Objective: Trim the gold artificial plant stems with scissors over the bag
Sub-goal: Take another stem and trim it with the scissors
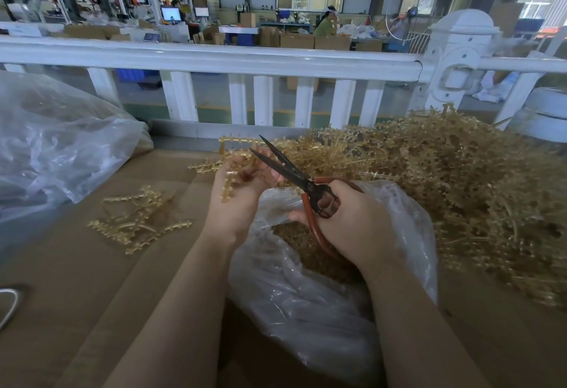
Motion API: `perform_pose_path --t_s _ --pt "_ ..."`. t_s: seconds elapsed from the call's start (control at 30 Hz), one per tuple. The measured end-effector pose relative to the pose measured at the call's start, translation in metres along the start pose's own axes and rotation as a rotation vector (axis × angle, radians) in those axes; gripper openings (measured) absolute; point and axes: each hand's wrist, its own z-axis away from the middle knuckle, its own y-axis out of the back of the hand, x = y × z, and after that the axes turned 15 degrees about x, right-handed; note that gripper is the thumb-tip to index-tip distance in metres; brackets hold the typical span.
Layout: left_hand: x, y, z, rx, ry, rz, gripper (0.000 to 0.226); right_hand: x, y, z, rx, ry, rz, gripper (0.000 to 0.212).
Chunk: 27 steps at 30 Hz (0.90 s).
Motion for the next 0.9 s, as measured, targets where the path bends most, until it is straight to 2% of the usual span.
perform_pose_path --t_s 0.17,0.27,0.4,0.5,0.6,0.9 --pt "0.003 0.0 0.001 -0.058 -0.054 0.004 0.032 0.002 -0.003 0.001 0.04 0.01 -0.016 0.049" --pt "0.004 0.001 0.002 -0.082 -0.104 -0.006 0.021 0.003 -0.004 0.001 0.042 -0.002 -0.022 0.063" --pt "0.003 0.005 0.001 -0.115 -0.156 -0.035 0.016 0.005 -0.003 0.0 0.043 -0.002 -0.032 0.057" --pt "0.004 0.007 0.0 -0.135 -0.163 -0.055 0.005 0.004 0.0 0.001 0.047 0.023 -0.018 0.066" --pt "0.004 0.008 0.0 -0.153 -0.163 -0.087 0.01 -0.001 0.004 0.0 0.045 0.024 -0.011 0.07" --pt "0.005 0.006 0.0 -0.158 -0.145 -0.105 0.023 -0.003 0.008 -0.003 0.029 0.053 0.065 0.064"
